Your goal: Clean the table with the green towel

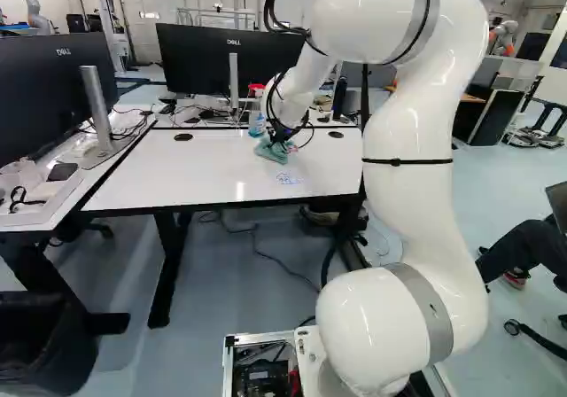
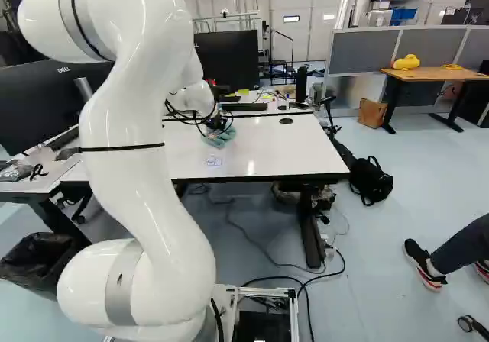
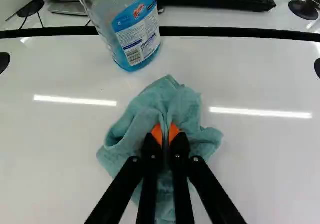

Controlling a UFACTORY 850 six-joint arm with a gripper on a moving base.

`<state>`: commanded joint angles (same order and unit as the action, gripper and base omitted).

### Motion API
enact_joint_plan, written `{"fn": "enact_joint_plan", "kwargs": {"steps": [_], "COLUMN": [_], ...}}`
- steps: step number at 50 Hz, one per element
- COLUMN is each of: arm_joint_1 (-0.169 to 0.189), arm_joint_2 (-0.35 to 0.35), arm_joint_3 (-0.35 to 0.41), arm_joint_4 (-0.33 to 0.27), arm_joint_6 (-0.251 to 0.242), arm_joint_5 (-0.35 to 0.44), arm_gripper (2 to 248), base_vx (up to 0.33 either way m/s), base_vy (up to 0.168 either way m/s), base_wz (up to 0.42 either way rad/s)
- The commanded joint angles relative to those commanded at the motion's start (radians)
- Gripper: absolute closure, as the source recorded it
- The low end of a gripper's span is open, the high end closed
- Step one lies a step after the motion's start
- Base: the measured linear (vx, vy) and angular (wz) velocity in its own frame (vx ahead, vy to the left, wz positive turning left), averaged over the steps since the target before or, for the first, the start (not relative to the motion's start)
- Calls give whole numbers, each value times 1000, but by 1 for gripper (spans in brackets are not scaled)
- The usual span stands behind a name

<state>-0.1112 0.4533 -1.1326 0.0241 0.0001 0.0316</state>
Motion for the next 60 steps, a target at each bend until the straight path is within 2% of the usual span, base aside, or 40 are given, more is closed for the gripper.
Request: {"fn": "enact_joint_plan", "kwargs": {"steps": [14, 29, 40, 60], "arm_joint_1": [0, 22, 48, 48], "arm_joint_2": [-58, -114, -121, -147], "arm_joint_3": [74, 145, 154, 160], "arm_joint_4": [0, 0, 0, 0], "arm_joint_6": [0, 0, 0, 0], "arm_joint_5": [0, 0, 0, 0], "arm_gripper": [215, 215, 215, 215], "base_vx": [0, 0, 0, 0], "base_vy": [0, 0, 0, 0], "base_wz": [0, 0, 0, 0]}}
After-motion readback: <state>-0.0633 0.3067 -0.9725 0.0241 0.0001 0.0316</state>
